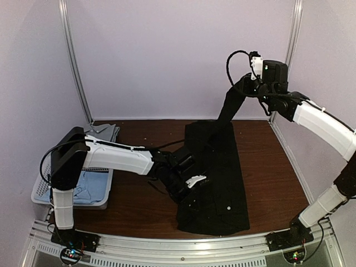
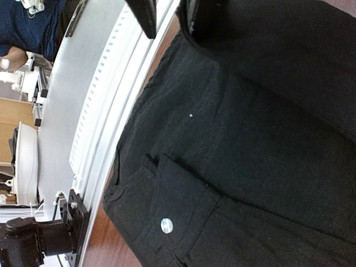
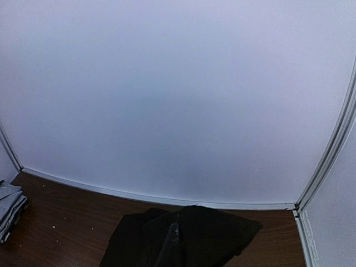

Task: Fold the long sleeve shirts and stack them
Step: Fold the corner of the shirt on the 1/3-folded shirt.

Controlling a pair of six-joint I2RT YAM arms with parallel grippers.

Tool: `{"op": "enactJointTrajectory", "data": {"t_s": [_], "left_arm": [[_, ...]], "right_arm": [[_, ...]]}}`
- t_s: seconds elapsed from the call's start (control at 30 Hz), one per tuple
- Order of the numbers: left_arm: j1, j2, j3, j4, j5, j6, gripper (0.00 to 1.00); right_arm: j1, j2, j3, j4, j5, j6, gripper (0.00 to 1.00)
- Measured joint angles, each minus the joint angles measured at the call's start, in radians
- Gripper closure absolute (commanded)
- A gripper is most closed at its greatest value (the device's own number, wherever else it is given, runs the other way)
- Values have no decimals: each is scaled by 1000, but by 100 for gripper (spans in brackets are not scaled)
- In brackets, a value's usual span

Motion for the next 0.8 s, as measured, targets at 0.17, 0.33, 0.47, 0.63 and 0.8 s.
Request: {"op": "enactJointTrajectory", "data": {"t_s": [0.17, 0.33, 0.47, 0.63, 0.8], "left_arm": [[0, 0, 4, 21, 8, -10, 55], [16, -11, 4, 65, 34, -36, 52], [59, -44, -1, 124, 60, -72, 52], [130, -127, -55, 233, 93, -132, 52], [191, -179, -117, 311, 79, -185, 53]], "right_arm": [[0, -9, -92, 0, -71, 6, 100], [0, -39, -216, -5, -210, 3, 100], [0, -69, -290, -5, -334, -2, 100], [2, -90, -348, -1, -452, 1, 100], [21, -100, -383, -4, -557, 30, 100]]}}
